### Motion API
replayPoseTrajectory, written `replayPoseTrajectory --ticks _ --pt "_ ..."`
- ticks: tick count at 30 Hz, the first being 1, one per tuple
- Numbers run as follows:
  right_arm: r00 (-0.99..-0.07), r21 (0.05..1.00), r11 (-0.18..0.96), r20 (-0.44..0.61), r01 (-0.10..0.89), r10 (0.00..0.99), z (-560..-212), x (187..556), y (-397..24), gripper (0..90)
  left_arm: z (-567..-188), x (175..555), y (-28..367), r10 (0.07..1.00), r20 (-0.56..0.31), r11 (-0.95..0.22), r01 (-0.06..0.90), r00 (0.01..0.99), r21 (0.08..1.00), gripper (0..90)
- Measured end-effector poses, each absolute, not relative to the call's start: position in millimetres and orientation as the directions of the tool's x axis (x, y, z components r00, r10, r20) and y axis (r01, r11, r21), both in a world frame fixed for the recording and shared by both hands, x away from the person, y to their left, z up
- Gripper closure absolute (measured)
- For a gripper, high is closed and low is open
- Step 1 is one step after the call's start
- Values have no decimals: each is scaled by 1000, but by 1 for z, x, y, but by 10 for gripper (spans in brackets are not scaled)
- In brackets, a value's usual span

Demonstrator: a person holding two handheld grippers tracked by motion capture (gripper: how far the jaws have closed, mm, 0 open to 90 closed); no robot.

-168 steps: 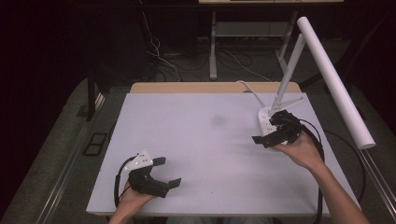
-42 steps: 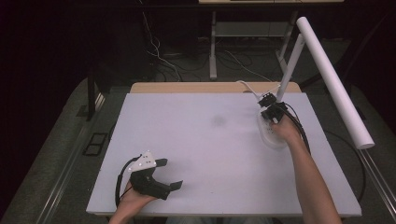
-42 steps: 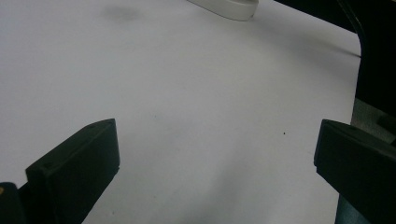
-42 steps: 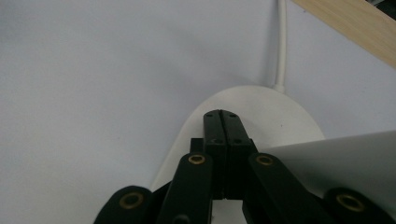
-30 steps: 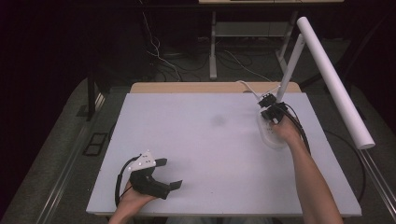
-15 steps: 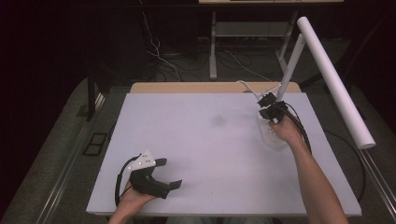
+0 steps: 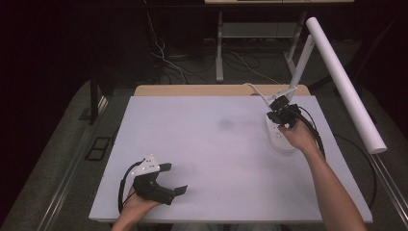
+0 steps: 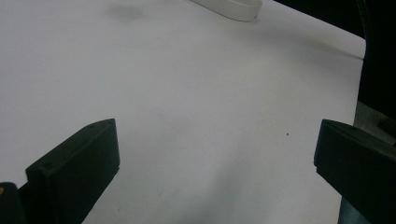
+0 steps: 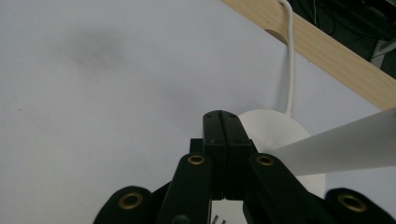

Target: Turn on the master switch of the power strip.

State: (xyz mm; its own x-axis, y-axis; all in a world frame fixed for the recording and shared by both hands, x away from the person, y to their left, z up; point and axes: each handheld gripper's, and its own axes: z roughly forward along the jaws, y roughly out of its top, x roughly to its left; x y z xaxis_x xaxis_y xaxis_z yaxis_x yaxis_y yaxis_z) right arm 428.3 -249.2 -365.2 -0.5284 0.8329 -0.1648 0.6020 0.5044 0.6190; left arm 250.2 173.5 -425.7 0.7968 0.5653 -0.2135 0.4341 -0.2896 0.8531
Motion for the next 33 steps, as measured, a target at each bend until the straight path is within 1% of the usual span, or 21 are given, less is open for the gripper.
replayPoseTrajectory --ticks 6,8,14,16,22,24,28,29,30,31,32,33 --pt "-545 640 499 -146 584 826 -360 417 -250 893 -426 251 174 566 -218 -289 439 795 851 0" --pt "-550 648 494 -136 579 824 -360 412 -250 872 -426 251 174 566 -217 -289 439 795 851 0" --pt "-569 674 469 -88 570 817 -360 397 -251 761 -426 251 173 564 -216 -289 436 797 852 0" --pt "-573 681 463 -77 568 816 -360 392 -252 697 -426 251 173 564 -216 -291 437 797 851 0" --pt "-576 712 422 -31 561 817 -359 376 -255 457 -426 250 172 564 -218 -292 439 797 850 0" --pt "-581 727 408 -15 552 814 -359 370 -257 361 -426 250 171 564 -218 -291 439 796 850 0" --pt "-606 748 370 54 551 794 -357 360 -261 154 -426 250 172 565 -218 -290 439 796 850 0" --pt "-604 749 359 68 557 794 -357 358 -262 125 -427 250 172 565 -218 -290 439 796 850 0" --pt "-604 749 359 68 557 794 -357 358 -262 125 -427 250 172 565 -218 -290 439 796 850 0" --pt "-609 750 344 98 566 787 -357 354 -263 74 -426 250 172 565 -217 -292 439 796 850 0" --pt "-616 750 337 117 569 779 -358 352 -264 3 -426 250 172 565 -217 -292 439 796 850 0" --pt "-620 748 332 133 575 773 -358 350 -265 2 -426 250 171 566 -218 -292 440 795 849 0"
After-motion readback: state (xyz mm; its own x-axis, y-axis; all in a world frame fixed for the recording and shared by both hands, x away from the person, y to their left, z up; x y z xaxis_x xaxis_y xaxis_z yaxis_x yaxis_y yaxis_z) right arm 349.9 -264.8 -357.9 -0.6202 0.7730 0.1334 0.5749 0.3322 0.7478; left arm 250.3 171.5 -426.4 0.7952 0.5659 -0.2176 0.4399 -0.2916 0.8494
